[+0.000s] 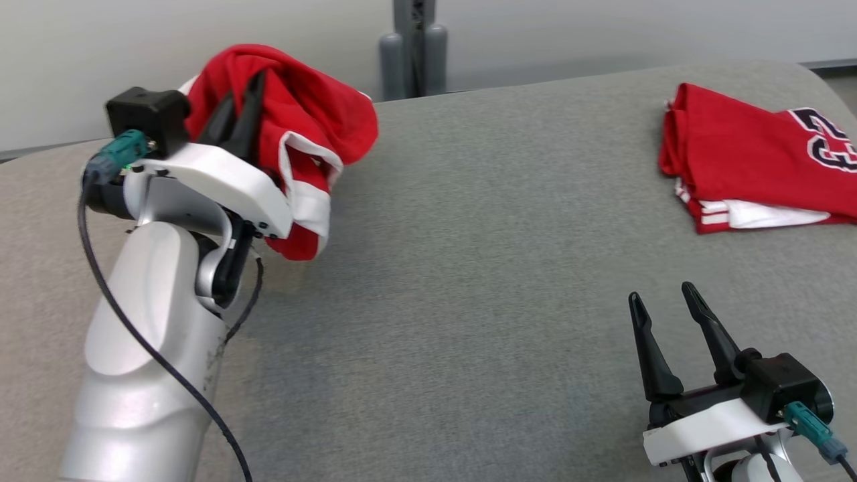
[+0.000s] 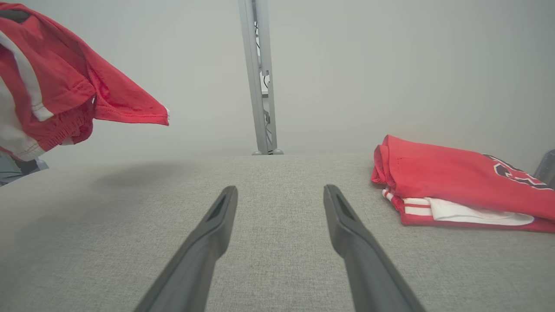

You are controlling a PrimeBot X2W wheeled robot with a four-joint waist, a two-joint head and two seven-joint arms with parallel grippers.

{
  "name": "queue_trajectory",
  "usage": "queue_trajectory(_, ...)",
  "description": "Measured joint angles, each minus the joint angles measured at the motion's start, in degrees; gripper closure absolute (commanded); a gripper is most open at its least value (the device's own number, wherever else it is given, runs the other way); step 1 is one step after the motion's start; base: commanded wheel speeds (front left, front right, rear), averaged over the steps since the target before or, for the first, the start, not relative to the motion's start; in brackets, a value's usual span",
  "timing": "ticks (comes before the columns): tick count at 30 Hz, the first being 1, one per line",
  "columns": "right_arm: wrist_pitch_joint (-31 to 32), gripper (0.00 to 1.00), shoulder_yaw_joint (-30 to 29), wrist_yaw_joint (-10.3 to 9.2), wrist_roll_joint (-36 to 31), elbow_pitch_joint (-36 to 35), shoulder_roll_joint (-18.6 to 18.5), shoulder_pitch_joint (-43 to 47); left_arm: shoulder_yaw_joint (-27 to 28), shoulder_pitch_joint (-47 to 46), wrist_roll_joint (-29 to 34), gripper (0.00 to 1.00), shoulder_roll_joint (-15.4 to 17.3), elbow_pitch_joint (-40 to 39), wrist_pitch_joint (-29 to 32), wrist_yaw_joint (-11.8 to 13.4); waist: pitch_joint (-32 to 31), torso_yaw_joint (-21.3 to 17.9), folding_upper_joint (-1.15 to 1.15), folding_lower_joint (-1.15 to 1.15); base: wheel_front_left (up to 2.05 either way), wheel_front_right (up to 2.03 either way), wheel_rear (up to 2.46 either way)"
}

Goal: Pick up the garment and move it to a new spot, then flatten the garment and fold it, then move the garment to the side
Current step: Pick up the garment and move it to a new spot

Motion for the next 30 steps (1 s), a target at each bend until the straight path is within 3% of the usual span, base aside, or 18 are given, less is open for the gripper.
queue_trajectory(10, -0.01, 0.00, 0.33, 0.00, 1.54, -0.29, 0.01, 0.16, -7.51, 2.66, 3.11, 1.00, -1.16, -2.83, 4.43, 0.05, 0.87, -6.35, 0.00, 0.00, 0.00, 0.00, 0.00)
queue_trajectory(24, -0.01, 0.00, 0.51, 0.00, 2.24, -0.89, 0.02, -0.36, -13.38, 3.89, 2.21, 1.00, -2.61, 7.40, 4.32, 1.36, 4.76, -9.85, 0.00, 0.00, 0.00, 0.00, 0.00)
queue_trajectory(25, -0.01, 0.00, 0.47, 0.00, 2.24, -0.85, 0.03, -0.35, -13.76, 3.77, 2.03, 0.52, -2.63, 7.97, 3.79, 1.38, 4.84, -9.85, 0.00, 0.00, 0.00, 0.00, 0.00)
queue_trajectory(26, -0.01, 0.00, 0.38, 0.00, 2.23, -0.80, 0.03, -0.35, -14.15, 3.73, 1.86, 0.20, -2.71, 8.44, 3.37, 1.45, 4.81, -9.77, 0.00, 0.00, 0.00, 0.00, 0.00)
queue_trajectory(27, -0.01, 0.00, 0.32, 0.00, 2.23, -0.76, 0.02, -0.34, -14.39, 3.74, 1.25, 0.00, -2.79, 8.84, 2.98, 1.58, 4.72, -9.64, 0.00, 0.00, 0.00, 0.00, 0.00)
queue_trajectory(30, -0.01, 0.00, 0.33, 0.00, 2.22, -0.69, 0.04, -0.24, -15.44, 3.76, -0.94, 0.00, -2.79, 8.61, 0.77, 1.88, 4.04, -8.99, 0.00, 0.00, 0.00, 0.00, 0.00)
